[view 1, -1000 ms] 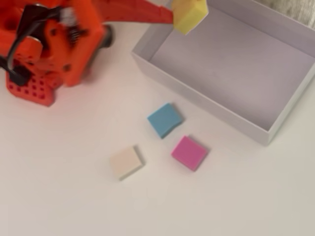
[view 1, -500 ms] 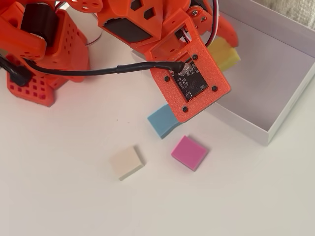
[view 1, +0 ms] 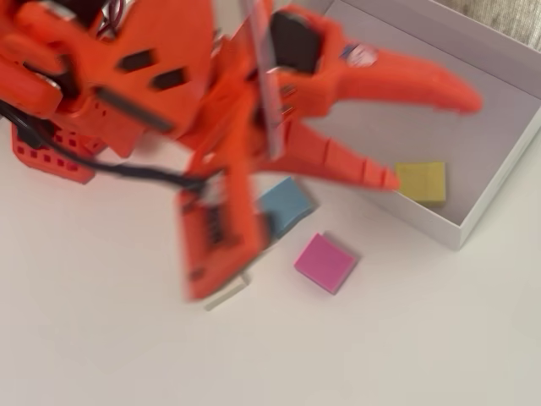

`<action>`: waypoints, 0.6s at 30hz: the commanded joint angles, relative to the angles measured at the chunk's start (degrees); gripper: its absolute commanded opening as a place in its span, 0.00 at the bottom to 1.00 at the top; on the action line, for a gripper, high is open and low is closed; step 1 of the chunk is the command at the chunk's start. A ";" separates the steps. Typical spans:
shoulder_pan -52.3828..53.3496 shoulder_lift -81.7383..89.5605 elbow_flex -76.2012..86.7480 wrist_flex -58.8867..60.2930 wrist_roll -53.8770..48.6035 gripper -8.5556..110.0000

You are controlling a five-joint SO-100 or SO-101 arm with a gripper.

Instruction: Grasp the yellow cuboid and put it in the bin.

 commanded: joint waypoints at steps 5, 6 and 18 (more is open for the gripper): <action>19.07 29.97 10.72 10.55 2.64 0.28; 19.69 31.38 11.25 16.52 4.31 0.28; 22.94 38.41 26.72 32.87 6.42 0.23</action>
